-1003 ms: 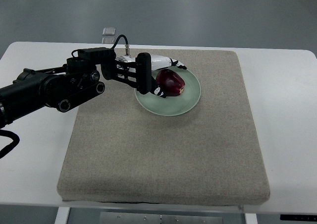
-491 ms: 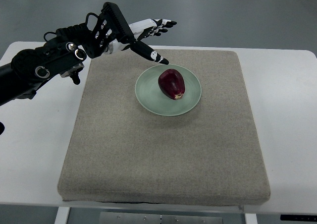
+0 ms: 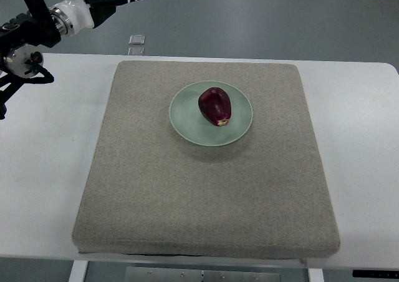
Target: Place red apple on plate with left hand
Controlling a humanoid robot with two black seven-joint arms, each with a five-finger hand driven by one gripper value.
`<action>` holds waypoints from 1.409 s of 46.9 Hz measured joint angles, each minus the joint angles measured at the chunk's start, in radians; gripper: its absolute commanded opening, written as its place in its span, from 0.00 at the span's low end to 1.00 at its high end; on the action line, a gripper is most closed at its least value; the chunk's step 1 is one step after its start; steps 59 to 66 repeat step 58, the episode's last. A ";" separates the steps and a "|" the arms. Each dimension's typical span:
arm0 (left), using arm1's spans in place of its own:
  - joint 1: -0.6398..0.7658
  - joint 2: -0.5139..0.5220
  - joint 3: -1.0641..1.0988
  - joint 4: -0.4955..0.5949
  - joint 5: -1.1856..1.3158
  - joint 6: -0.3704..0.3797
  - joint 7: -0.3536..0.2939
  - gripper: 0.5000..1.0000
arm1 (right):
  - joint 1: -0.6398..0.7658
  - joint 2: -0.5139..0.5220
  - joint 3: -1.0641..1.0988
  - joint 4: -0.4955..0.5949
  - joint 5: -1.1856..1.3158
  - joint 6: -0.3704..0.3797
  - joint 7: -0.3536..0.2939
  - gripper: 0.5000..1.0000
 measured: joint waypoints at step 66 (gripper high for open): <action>0.175 -0.005 -0.160 0.023 -0.398 -0.079 0.224 1.00 | 0.000 0.000 0.000 0.024 0.003 0.012 0.000 0.86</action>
